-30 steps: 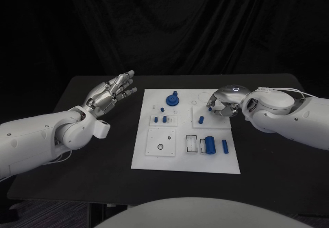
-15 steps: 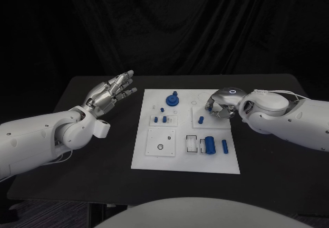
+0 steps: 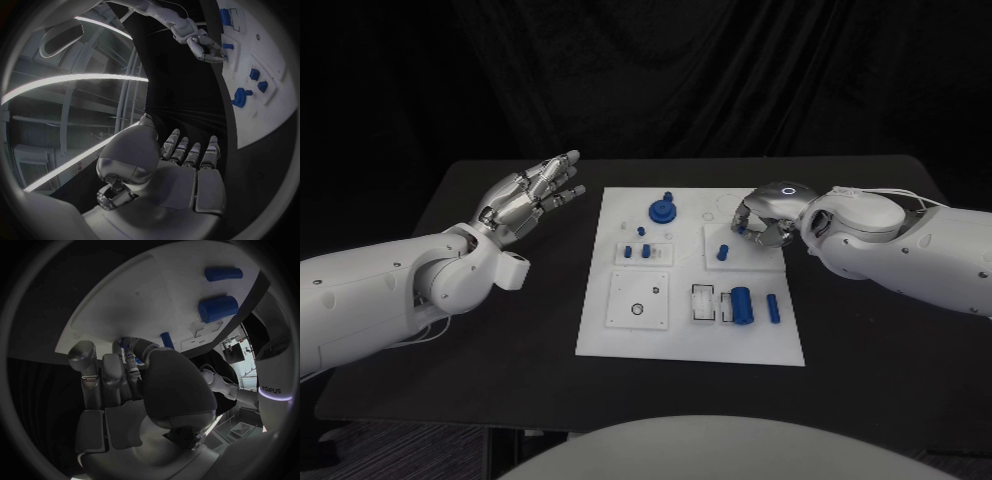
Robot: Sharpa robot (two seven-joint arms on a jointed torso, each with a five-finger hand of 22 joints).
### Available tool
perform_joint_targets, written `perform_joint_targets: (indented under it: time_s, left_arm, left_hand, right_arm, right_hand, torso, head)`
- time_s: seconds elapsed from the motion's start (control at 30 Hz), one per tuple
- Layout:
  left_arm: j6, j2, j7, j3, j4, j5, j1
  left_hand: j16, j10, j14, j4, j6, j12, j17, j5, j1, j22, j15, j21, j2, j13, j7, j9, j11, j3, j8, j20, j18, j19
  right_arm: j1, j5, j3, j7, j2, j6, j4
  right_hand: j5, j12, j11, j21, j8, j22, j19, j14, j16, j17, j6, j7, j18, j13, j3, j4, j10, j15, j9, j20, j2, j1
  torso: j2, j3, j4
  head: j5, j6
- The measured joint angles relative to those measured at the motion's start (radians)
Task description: Assemble the parts on the task board
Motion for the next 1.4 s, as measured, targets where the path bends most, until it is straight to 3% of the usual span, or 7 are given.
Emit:
perform_joint_targets:
  time_s: [0.47, 0.97, 1.1, 1.4]
  left_arm:
    - [0.003, 0.008, 0.0, 0.0, -0.012, 0.001, -0.006]
    - [0.008, 0.008, 0.001, 0.0, -0.014, 0.002, -0.013]
    - [0.008, 0.007, 0.001, 0.0, -0.013, 0.002, -0.013]
    - [0.009, 0.012, 0.001, 0.0, -0.014, 0.002, -0.014]
  left_hand:
    - [0.0, 0.002, 0.0, -0.003, 0.001, 0.005, 0.0, 0.019, 0.021, 0.0, 0.0, 0.0, 0.013, 0.0, 0.013, 0.0, 0.016, 0.014, 0.0, 0.005, 0.0, 0.005]
    - [0.0, 0.003, 0.004, -0.003, 0.007, 0.005, 0.001, 0.028, 0.028, 0.0, 0.003, 0.0, 0.018, 0.001, 0.021, 0.001, 0.017, 0.019, 0.0, 0.005, 0.0, 0.005]
    - [0.0, 0.003, 0.004, -0.003, 0.011, 0.005, 0.001, 0.028, 0.031, 0.0, 0.003, 0.0, 0.015, 0.001, 0.025, 0.001, 0.017, 0.019, 0.0, 0.005, 0.0, 0.005]
    - [0.0, 0.003, 0.004, -0.003, 0.014, 0.009, 0.001, 0.028, 0.031, 0.0, 0.003, 0.0, 0.015, 0.001, 0.029, 0.002, 0.017, 0.019, 0.0, 0.005, 0.0, 0.005]
  right_arm:
    - [-0.004, 0.001, -0.001, 0.014, 0.006, -0.021, -0.012]
    - [-0.005, 0.001, -0.003, 0.019, -0.029, -0.058, 0.024]
    - [0.008, 0.001, -0.004, 0.019, -0.041, -0.069, 0.043]
    - [0.073, 0.001, -0.002, 0.018, -0.071, -0.097, 0.124]
  right_hand:
    - [-0.064, 0.0, -0.011, 0.009, 0.023, 0.0, 0.004, -0.003, 0.0, -0.017, 0.023, 0.001, 0.0, -0.024, -0.009, -0.022, 0.069, -0.003, 0.042, -0.011, 0.019, 0.019]
    - [-0.056, -0.002, -0.013, 0.009, 0.028, 0.0, 0.004, -0.003, -0.005, -0.023, 0.027, 0.006, 0.0, -0.032, -0.017, -0.024, 0.085, -0.003, 0.054, -0.011, 0.019, 0.019]
    - [-0.052, -0.002, -0.011, 0.009, 0.032, 0.0, 0.004, -0.003, -0.005, -0.023, 0.029, 0.007, 0.0, -0.033, -0.017, -0.024, 0.09, -0.003, 0.056, -0.011, 0.019, 0.019]
    - [-0.048, -0.004, -0.013, 0.014, 0.038, 0.0, 0.003, -0.003, -0.005, -0.023, 0.041, 0.005, 0.0, -0.038, -0.017, -0.024, 0.107, -0.003, 0.063, -0.011, 0.019, 0.019]
  torso:
    - [0.0, -0.0001, 0.0004]
    - [0.0, -0.0003, 0.0]
    - [0.0, -0.0002, 0.0]
    - [0.001, 0.0, -0.001]
  head:
    - [0.003, 0.0]
    - [0.014, 0.0]
    - [0.016, 0.0]
    - [0.014, 0.0]
